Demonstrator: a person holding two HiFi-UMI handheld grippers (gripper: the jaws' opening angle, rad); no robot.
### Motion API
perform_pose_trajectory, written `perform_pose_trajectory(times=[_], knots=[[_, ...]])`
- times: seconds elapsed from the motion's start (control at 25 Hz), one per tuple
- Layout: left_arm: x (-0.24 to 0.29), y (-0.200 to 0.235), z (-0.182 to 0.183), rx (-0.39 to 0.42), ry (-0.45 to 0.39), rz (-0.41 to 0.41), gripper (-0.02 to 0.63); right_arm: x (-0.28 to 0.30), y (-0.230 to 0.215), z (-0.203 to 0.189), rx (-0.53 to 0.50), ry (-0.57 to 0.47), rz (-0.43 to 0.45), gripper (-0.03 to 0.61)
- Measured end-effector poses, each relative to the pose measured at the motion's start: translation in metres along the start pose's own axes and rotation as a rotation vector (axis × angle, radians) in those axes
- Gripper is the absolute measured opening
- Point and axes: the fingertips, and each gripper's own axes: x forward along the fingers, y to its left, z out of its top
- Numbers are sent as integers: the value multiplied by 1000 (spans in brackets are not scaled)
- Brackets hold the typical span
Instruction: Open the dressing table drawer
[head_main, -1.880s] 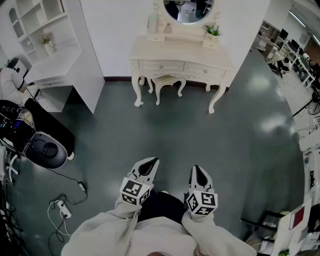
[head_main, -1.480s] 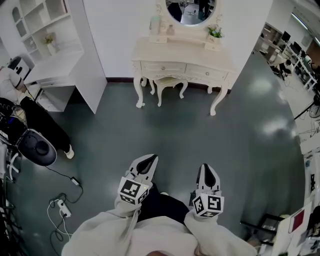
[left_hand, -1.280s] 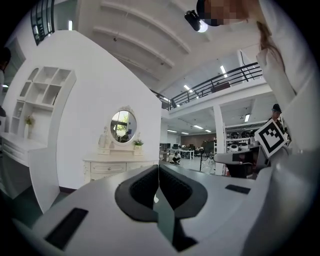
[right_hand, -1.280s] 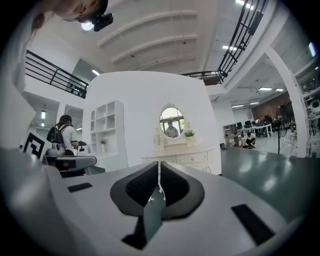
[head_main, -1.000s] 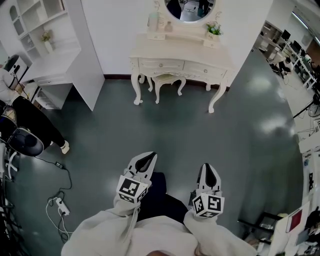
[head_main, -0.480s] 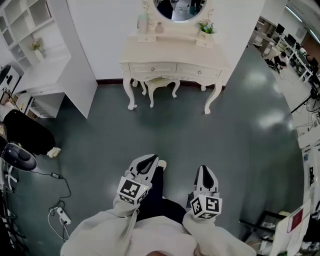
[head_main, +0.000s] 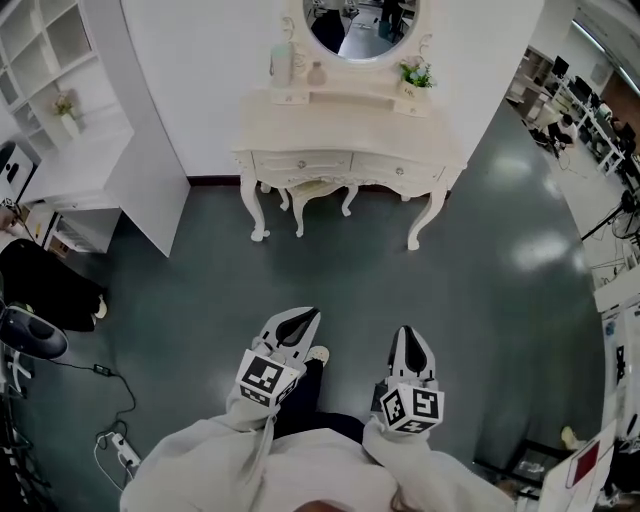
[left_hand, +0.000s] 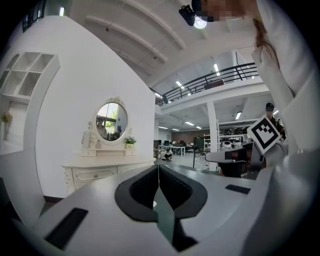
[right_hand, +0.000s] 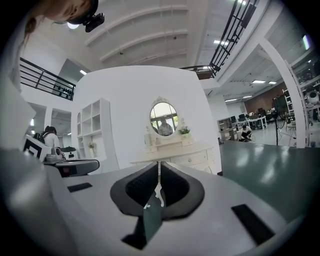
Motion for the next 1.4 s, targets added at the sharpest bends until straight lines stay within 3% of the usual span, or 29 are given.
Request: perform_pose_trajectory(times=[0.8,1.4], knots=[[111,95,9,-13,10,-61,18,130,-20,19,21,16,-64,38],[145,123,1,-19,41,-113,18,175,-23,15,43,27,-103,38]])
